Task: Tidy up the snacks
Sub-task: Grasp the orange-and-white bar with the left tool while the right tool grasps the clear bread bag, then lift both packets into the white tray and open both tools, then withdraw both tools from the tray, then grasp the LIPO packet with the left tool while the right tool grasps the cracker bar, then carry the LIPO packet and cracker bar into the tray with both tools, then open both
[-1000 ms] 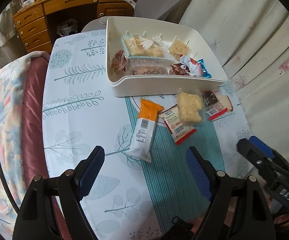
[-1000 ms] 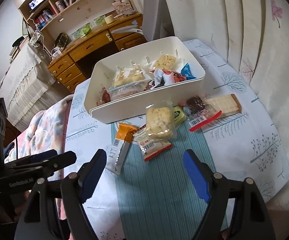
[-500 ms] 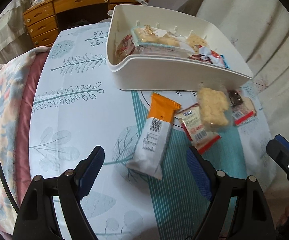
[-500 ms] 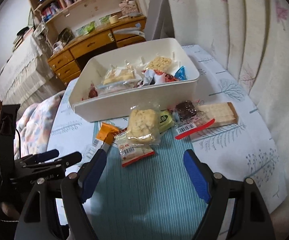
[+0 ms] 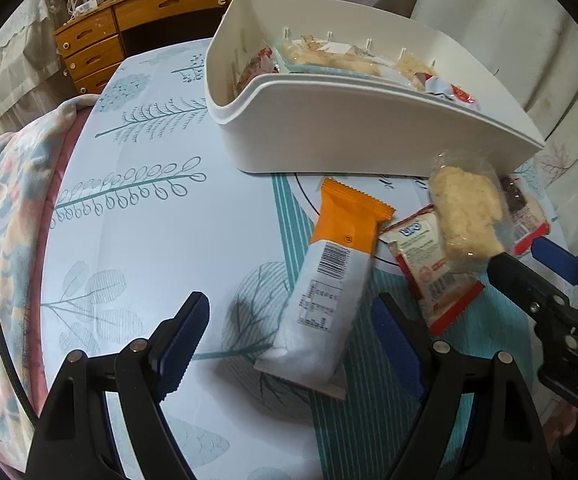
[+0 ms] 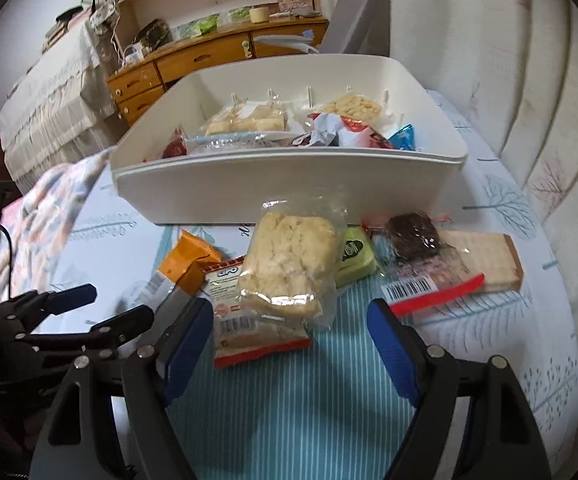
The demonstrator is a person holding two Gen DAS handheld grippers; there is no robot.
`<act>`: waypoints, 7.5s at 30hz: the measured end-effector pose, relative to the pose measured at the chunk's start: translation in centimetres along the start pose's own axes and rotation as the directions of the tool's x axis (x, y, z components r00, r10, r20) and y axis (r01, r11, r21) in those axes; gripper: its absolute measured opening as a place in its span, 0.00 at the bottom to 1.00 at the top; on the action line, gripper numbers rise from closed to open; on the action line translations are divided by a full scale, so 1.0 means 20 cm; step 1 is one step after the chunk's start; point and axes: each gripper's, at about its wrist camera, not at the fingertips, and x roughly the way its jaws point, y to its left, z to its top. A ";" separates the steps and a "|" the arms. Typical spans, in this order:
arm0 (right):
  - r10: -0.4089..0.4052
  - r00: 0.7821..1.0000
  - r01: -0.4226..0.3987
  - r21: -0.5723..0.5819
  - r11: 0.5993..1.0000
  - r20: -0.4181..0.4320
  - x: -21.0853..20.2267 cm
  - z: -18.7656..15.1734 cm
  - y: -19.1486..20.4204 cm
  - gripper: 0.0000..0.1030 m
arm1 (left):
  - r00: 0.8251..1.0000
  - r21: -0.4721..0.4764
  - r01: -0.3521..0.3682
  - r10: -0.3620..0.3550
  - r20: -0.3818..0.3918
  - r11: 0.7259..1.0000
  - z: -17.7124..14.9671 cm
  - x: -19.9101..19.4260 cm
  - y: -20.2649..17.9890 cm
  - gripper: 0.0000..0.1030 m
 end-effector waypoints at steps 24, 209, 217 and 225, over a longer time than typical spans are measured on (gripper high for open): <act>-0.036 0.998 0.028 -0.132 0.991 -0.056 0.20 0.00 0.08 0.55 | 0.999 0.055 0.008 -0.006 -0.033 0.998 0.01 0.08 -0.02 0.38; 0.112 0.898 -0.296 -0.398 0.868 -0.425 0.20 0.06 -0.70 0.52 | 0.892 -0.282 -0.183 0.038 -0.451 0.942 0.01 0.21 -0.66 0.44; 0.141 0.861 -0.279 -0.223 0.934 -0.488 0.14 0.02 -0.71 0.52 | 0.883 -0.261 -0.168 0.028 -0.469 0.951 -0.12 0.08 -0.59 0.44; 0.237 0.851 -0.317 -0.100 0.943 -0.469 -0.02 0.06 -0.64 0.52 | 0.890 -0.221 -0.111 -0.002 -0.456 0.969 -0.10 -0.11 -0.37 0.44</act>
